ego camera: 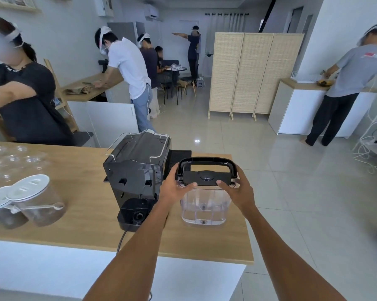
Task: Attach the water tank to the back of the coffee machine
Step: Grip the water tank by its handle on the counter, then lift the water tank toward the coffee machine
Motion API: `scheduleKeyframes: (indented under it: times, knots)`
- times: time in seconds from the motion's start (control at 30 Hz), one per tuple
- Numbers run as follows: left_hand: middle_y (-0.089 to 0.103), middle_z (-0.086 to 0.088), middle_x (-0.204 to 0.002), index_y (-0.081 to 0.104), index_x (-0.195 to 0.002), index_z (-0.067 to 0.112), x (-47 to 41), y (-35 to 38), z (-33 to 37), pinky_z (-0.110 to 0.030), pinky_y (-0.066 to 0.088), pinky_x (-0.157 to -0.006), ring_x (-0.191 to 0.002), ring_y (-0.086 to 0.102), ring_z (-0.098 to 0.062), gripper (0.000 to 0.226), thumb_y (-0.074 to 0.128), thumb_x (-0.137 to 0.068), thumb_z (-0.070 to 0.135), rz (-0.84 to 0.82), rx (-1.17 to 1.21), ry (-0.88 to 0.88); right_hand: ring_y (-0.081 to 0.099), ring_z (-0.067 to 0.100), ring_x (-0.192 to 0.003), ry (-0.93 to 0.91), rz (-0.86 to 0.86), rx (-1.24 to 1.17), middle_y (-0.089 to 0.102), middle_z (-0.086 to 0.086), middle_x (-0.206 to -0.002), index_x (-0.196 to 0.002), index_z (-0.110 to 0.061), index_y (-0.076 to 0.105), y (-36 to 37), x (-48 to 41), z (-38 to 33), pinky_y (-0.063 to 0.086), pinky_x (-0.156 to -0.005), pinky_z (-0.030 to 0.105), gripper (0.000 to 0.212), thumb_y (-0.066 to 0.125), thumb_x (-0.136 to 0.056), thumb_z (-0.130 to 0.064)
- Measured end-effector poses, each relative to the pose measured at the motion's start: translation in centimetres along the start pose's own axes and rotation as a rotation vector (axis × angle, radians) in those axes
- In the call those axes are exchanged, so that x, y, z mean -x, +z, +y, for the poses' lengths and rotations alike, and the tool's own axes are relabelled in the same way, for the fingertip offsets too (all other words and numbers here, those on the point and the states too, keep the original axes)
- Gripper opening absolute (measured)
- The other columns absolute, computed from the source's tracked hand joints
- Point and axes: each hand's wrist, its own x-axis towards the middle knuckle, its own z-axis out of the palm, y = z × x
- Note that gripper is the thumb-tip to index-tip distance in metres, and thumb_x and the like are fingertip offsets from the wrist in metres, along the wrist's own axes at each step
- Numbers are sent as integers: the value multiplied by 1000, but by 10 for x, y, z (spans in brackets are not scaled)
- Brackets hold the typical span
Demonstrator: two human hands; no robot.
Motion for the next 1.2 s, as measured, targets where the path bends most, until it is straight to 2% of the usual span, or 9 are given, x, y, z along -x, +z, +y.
scheduleKeyframes:
  times: [0.17, 0.4, 0.53, 0.63, 0.77, 0.9, 1.03, 1.13, 1.2]
  knots:
    - [61, -4, -141, 28, -155, 31, 5, 3, 1, -50, 50, -103, -119, 63, -29, 102, 82, -71, 53, 68, -5, 1, 57, -22, -91, -53, 90, 0, 60, -35, -102, -141, -35, 52, 3, 4, -3, 38, -78, 9, 72, 83, -77, -39]
    - [76, -6, -108, 44, -145, 27, 4, 10, -4, -44, 60, -85, -87, 73, -23, 97, 65, -66, 79, 155, -39, -11, 62, 15, -112, 6, 168, 2, 67, 5, -121, -136, -29, 57, 3, 0, 3, 43, -86, 27, 70, 84, -74, -46]
    - [76, -10, -95, 56, -132, 21, -2, 8, -8, -45, 60, -82, -76, 70, -19, 95, 50, -67, 90, 152, -110, 21, 61, 12, -105, -11, 169, 3, 68, 4, -117, -127, -29, 60, 2, 1, 1, 42, -82, 25, 57, 81, -77, -46]
    - [77, 1, -89, 63, -127, 26, 5, 6, 2, -36, 56, -87, -85, 71, -13, 81, 44, -76, 86, 128, -76, -13, 59, 11, -112, 9, 167, -43, 67, -3, -115, -125, -34, 61, 4, 4, 0, 40, -80, 20, 48, 67, -84, -59]
    - [77, -8, -101, 55, -141, 24, 3, 7, 5, -42, 49, -101, -106, 68, -23, 96, 33, -75, 91, 168, 61, -167, 60, 14, -112, 33, 250, -67, 70, 0, -111, -107, -30, 66, 7, 0, -4, 37, -84, 29, 38, 50, -93, -62]
    - [70, 0, -70, 61, -135, 28, -2, 11, 8, -45, 57, -92, -89, 72, -23, 86, 39, -76, 87, 219, 124, -208, 56, 13, -94, 41, 289, -41, 66, -1, -100, -94, -20, 68, 4, -7, -12, 33, -76, 26, 34, 56, -94, -52]
    - [72, -2, -78, 61, -133, 39, 0, 11, 8, -43, 53, -97, -97, 71, -23, 80, 39, -75, 89, 175, 112, -170, 56, 12, -99, 7, 176, -11, 64, 0, -107, -118, -32, 69, 2, -12, -5, 41, -80, 23, 36, 50, -96, -54]
    - [73, -19, -111, 53, -137, 45, -4, 11, -5, -49, 55, -97, -110, 68, -30, 92, 33, -65, 98, 113, 87, -122, 62, 19, -110, 8, 96, 6, 68, 4, -117, -134, -37, 62, 5, -18, 10, 48, -95, 35, 47, 43, -96, -59]
    - [69, -18, -124, 47, -143, 43, -2, 9, -8, -51, 53, -99, -115, 66, -31, 79, 36, -78, 87, 59, 38, -62, 61, 22, -115, 7, 28, 24, 67, 5, -124, -142, -32, 55, 7, -17, 16, 46, -99, 36, 49, 38, -101, -52]
